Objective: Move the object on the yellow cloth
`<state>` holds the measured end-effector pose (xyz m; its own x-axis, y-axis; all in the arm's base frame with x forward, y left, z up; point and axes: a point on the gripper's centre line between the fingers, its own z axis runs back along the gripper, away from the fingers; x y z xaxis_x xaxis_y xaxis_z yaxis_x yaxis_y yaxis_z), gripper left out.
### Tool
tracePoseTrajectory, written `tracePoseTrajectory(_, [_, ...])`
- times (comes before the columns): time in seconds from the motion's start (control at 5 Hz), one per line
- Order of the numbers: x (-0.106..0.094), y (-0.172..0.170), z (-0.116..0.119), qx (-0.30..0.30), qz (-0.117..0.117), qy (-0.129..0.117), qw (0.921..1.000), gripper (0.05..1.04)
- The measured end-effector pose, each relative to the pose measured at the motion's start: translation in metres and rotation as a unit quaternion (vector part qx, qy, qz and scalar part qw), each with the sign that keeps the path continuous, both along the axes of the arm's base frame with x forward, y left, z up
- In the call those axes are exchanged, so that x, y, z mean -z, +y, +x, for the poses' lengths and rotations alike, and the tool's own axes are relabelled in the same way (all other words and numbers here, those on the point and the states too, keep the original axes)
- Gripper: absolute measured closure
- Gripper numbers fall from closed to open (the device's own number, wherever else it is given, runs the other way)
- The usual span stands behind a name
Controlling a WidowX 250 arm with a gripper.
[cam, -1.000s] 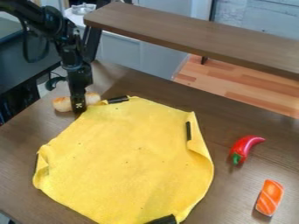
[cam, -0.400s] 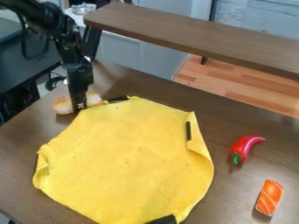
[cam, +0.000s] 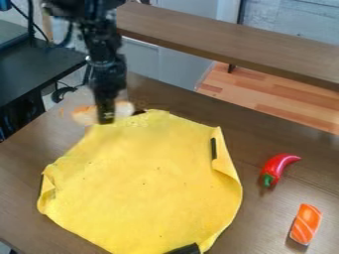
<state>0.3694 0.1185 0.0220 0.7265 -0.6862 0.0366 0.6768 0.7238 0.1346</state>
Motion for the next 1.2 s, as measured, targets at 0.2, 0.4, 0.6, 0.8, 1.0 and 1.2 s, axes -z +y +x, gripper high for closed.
tracePoseTrajectory(0.2, [0.021,-0.033,-0.031,-0.069,-0.078,0.01,0.9945,0.469])
tracePoseTrajectory(0.4, [0.037,-0.046,-0.064,-0.198,-0.13,0.012,0.9715,0.469])
tracePoseTrajectory(0.6, [0.038,-0.035,-0.067,-0.326,-0.158,0.006,0.9319,0.469])
tracePoseTrajectory(0.8, [0.035,-0.03,-0.071,-0.446,-0.192,0.024,0.8741,0.47])
tracePoseTrajectory(1.0, [0.033,-0.023,-0.087,-0.555,-0.191,0.036,0.8089,0.469])
tracePoseTrajectory(1.2, [0.035,-0.014,-0.098,-0.653,-0.175,0.016,0.7364,0.469])
